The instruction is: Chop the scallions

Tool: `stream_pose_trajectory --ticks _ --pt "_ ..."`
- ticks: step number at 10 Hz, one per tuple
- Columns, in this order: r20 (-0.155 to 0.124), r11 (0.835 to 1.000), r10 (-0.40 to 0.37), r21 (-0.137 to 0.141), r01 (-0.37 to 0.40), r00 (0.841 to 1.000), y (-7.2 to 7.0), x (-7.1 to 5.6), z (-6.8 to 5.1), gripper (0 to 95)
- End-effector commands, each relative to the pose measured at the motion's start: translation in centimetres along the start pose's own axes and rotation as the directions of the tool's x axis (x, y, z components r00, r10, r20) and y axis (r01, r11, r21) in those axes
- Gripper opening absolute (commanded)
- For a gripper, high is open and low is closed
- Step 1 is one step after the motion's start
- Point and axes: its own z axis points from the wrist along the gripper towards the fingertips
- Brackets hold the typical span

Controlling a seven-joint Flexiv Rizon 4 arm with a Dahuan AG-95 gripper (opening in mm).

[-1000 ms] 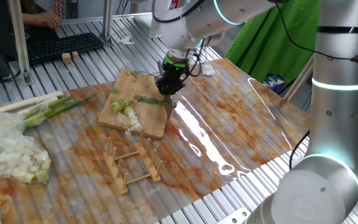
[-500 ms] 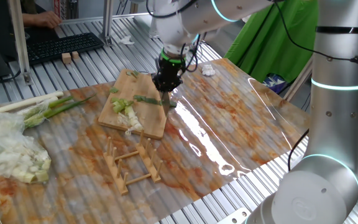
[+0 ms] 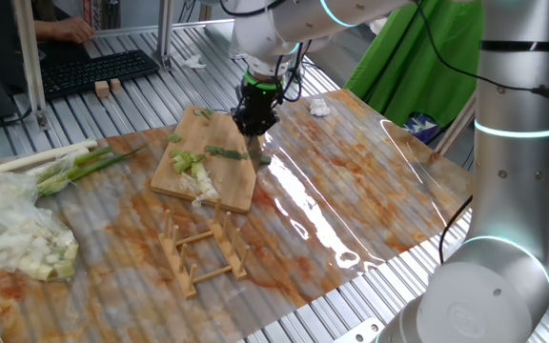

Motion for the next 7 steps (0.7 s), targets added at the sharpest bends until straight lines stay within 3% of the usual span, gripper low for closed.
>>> stream_pose_trajectory --ticks 1,4,7 --pt "-0.013 1.000 -0.004 0.010 0.004 1.000 -0.4 -0.3 -0.4 0.0" --pt "-0.034 1.000 -0.020 0.015 0.021 0.999 -2.0 0.3 -3.1 0.0" --pt "-0.054 0.998 -0.060 0.020 0.062 0.997 -4.1 -0.4 -6.3 0.0"
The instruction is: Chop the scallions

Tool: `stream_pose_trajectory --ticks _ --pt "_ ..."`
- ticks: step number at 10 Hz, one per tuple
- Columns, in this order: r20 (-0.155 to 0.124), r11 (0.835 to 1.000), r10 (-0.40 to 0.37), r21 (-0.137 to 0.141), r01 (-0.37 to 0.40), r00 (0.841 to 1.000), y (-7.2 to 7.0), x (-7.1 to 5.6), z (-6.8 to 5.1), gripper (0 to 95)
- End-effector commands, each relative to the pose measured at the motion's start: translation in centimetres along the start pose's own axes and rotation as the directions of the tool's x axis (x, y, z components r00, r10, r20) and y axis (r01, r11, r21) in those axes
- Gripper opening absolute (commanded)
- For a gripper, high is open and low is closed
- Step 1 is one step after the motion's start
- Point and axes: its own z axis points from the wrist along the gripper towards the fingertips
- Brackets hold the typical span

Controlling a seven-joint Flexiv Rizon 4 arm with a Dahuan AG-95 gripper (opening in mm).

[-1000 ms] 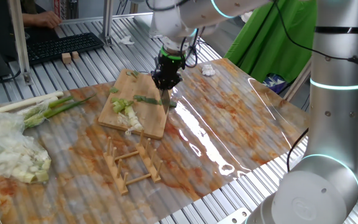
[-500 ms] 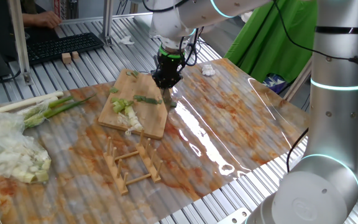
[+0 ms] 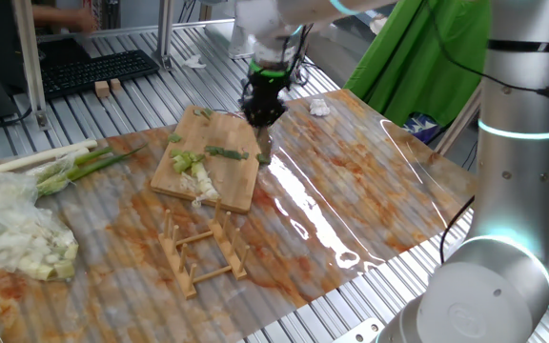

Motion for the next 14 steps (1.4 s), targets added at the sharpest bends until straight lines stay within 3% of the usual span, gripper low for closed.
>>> stream_pose_trajectory --ticks 1,3,4,6,7,10,14 --pt "-0.018 1.000 -0.013 -0.001 0.013 1.000 -1.3 -0.4 -1.9 0.0" --pt "-0.008 1.000 -0.027 -0.002 0.027 1.000 -2.3 -0.7 -3.4 0.0" --pt "-0.018 1.000 -0.013 -0.027 0.013 1.000 -2.7 -1.3 -4.2 0.0" --pt "-0.016 0.998 -0.036 -0.054 0.035 0.999 -2.9 -1.7 -4.4 0.0" --pt "-0.006 0.993 -0.080 -0.085 0.079 0.997 -2.7 -1.9 -4.3 0.0" --pt "0.079 0.977 -0.161 -0.131 0.171 0.984 -2.0 -1.5 -4.6 0.0" --pt "0.098 0.955 -0.228 -0.172 0.242 0.969 -2.0 -1.0 -5.0 0.0"
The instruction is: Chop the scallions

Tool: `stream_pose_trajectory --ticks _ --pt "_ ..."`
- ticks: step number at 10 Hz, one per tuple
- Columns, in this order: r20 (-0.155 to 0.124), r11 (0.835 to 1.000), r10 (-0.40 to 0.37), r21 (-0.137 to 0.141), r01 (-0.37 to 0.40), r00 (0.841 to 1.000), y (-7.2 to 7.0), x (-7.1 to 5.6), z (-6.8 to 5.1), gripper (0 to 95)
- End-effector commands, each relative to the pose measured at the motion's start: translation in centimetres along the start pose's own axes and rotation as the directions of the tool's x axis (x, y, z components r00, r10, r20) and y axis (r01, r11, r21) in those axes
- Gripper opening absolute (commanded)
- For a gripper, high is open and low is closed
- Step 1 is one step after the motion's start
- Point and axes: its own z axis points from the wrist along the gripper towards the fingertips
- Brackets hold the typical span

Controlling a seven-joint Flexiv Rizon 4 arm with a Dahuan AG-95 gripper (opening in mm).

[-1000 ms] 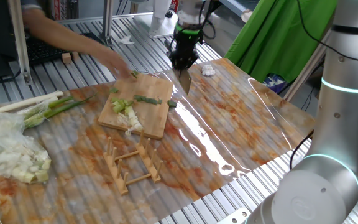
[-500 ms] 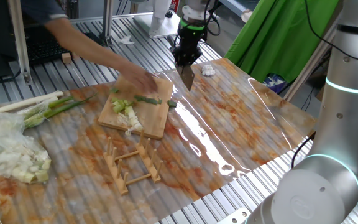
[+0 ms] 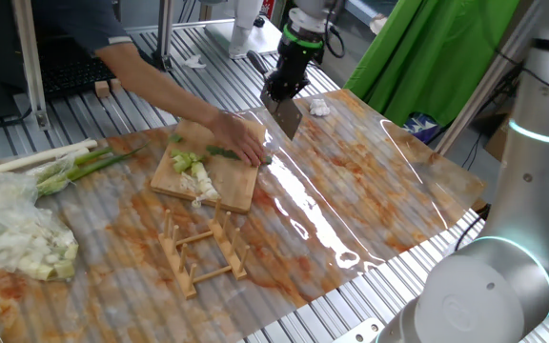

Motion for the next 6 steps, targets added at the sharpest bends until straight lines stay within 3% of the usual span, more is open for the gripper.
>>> stream_pose_trajectory --ticks 1,4,6 --pt "0.006 1.000 -0.026 -0.015 0.026 1.000 0.03 -0.12 -0.47 0.0" --pt "0.009 0.999 0.050 0.018 -0.050 0.999 0.29 0.38 -0.90 0.0" --pt "0.017 0.993 0.093 0.068 -0.094 0.996 0.46 0.49 -0.92 0.0"
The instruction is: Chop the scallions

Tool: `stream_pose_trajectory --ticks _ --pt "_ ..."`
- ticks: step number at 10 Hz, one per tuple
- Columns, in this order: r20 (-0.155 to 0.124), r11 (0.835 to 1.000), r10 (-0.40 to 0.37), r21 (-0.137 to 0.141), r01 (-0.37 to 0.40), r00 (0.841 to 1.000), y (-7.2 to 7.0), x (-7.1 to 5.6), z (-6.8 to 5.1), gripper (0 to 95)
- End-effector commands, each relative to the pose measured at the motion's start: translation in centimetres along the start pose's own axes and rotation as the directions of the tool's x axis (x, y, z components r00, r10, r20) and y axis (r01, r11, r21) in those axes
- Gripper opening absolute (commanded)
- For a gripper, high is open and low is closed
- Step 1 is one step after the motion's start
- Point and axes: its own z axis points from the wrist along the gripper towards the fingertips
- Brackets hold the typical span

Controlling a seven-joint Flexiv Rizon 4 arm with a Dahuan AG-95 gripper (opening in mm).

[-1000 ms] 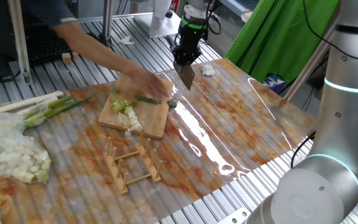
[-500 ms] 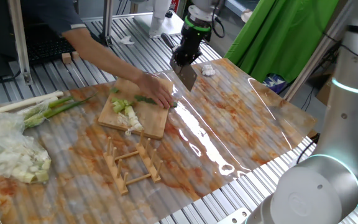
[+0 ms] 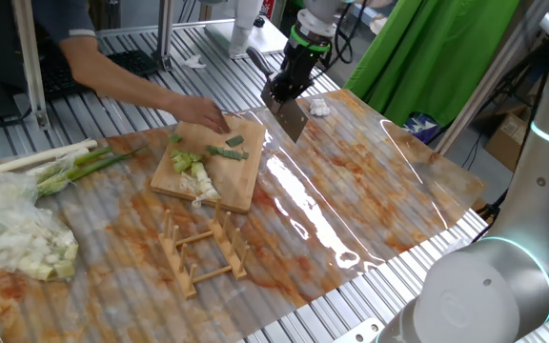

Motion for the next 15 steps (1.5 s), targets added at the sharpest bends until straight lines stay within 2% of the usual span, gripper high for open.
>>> stream_pose_trajectory --ticks 1,2,4,5,6,7,9,12,14,15 --pt "-0.012 0.993 0.088 0.079 -0.087 0.996 0.1 -0.1 -0.1 0.0" --pt "-0.017 0.993 0.083 0.082 -0.081 0.996 0.2 -0.1 -0.2 0.0" --pt "-0.075 0.996 -0.030 0.079 0.036 0.997 0.6 -0.4 0.4 0.0" --pt "-0.076 0.995 -0.032 0.094 0.040 0.997 1.1 -0.8 1.1 0.0" --pt "-0.068 0.991 -0.039 0.124 0.047 0.997 1.8 -1.5 2.1 0.0" --pt "-0.063 0.988 -0.041 0.146 0.050 0.997 2.0 -1.8 2.7 0.0" --pt "-0.068 0.984 -0.114 0.127 0.122 0.991 3.1 -2.7 4.7 0.0" --pt "-0.068 0.969 -0.196 0.136 0.204 0.978 4.4 -3.8 7.9 0.0" --pt "-0.071 0.960 -0.234 0.143 0.242 0.970 4.8 -4.0 9.1 0.0" --pt "-0.071 0.956 -0.247 0.143 0.255 0.966 5.1 -4.2 10.2 0.0"
